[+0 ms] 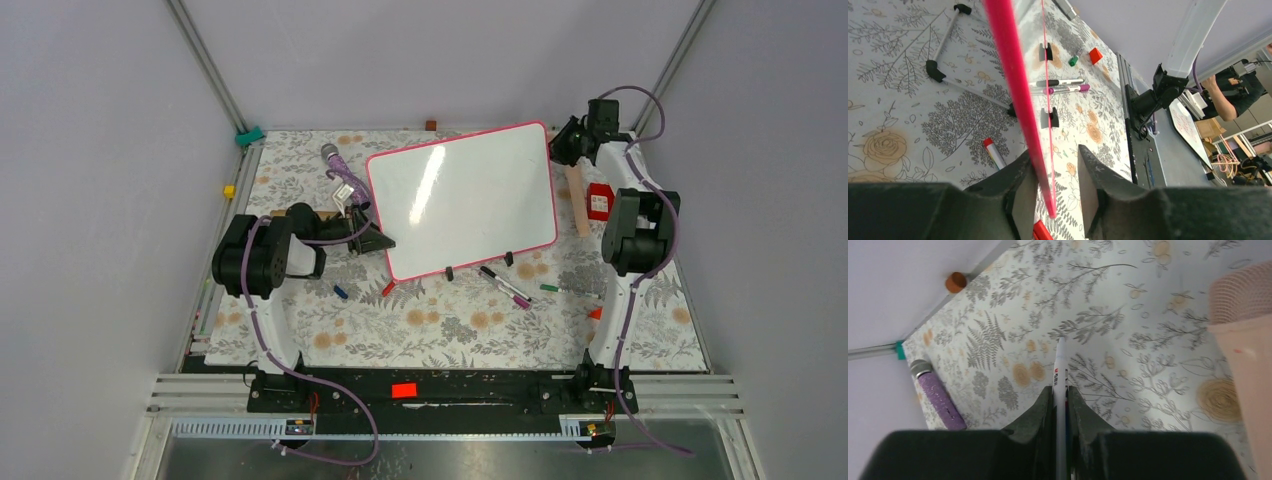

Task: Write a sentence on the whiteboard
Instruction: Move the whiteboard to the center of the board, then hold the whiteboard on the whiteboard stand.

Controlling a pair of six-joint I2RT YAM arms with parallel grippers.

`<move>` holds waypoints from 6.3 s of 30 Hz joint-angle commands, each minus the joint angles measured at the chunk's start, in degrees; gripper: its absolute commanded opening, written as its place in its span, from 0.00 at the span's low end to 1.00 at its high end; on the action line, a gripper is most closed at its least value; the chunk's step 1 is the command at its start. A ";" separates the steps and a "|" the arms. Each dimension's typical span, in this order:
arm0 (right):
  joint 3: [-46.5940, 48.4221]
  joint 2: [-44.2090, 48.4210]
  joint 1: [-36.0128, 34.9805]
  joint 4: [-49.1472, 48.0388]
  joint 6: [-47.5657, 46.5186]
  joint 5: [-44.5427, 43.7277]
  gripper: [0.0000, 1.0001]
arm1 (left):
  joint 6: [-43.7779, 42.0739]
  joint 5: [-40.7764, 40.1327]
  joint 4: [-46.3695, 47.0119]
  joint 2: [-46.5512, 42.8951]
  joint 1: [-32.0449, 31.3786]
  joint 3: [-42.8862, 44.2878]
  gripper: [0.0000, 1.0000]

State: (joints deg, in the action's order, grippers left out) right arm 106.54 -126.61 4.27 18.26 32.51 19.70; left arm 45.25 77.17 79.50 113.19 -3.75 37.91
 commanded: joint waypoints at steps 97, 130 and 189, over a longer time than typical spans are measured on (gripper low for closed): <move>-37.42 65.83 -3.34 1.20 -0.03 -21.24 0.00 | 8.66 12.67 3.20 -46.47 27.21 -20.98 0.99; -29.82 67.10 -29.94 2.82 -2.81 -27.96 0.00 | 12.37 12.16 -8.55 -70.90 22.23 -14.32 0.99; -28.93 73.47 -30.01 5.38 -4.09 -28.26 0.00 | -74.59 -6.23 -142.00 -89.93 8.32 19.76 0.99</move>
State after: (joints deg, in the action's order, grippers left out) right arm 75.68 -53.67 -25.21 24.25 29.41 -7.01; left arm -25.47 76.47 -57.78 23.27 6.17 54.89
